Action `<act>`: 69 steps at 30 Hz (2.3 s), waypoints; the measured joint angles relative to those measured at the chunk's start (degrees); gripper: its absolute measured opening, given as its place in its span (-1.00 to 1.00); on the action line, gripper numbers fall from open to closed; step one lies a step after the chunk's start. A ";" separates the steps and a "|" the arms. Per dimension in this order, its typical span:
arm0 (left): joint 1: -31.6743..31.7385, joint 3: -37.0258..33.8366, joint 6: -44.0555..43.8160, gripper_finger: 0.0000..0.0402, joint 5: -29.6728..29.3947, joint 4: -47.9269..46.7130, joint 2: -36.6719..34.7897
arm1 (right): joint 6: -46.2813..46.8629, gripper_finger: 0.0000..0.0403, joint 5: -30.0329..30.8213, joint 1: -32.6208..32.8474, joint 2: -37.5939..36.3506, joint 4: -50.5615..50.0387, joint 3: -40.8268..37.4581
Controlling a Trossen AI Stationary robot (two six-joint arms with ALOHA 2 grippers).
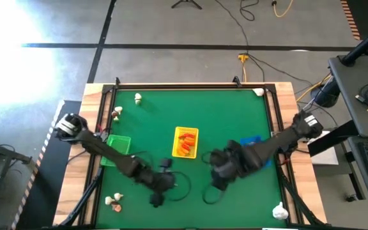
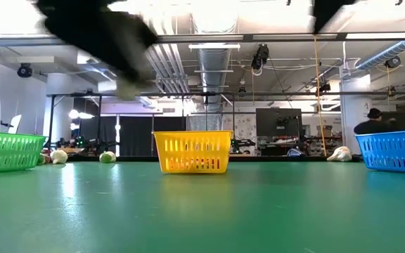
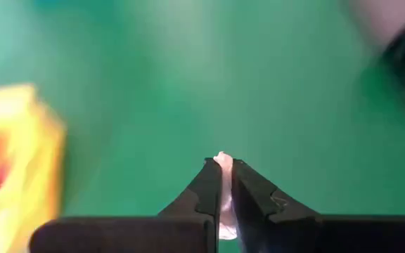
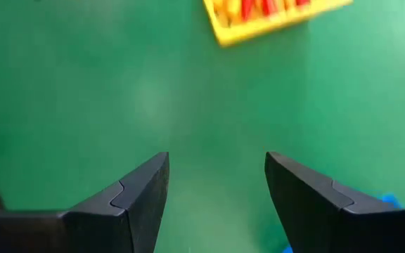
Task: Sort produce into baskets
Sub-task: Put the brown mushroom into the blue bin
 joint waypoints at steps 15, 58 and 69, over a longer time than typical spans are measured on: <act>8.78 34.10 13.46 -1.00 23.46 -8.69 28.34 | 28.72 0.12 4.00 19.92 2.82 29.93 -22.90; 8.51 42.18 17.78 -0.17 9.82 -34.58 26.57 | -7.86 0.39 17.06 11.01 12.04 49.04 -23.30; 6.05 14.66 0.29 -0.20 3.91 -28.73 7.67 | -10.50 0.36 10.82 2.25 12.07 51.78 -23.41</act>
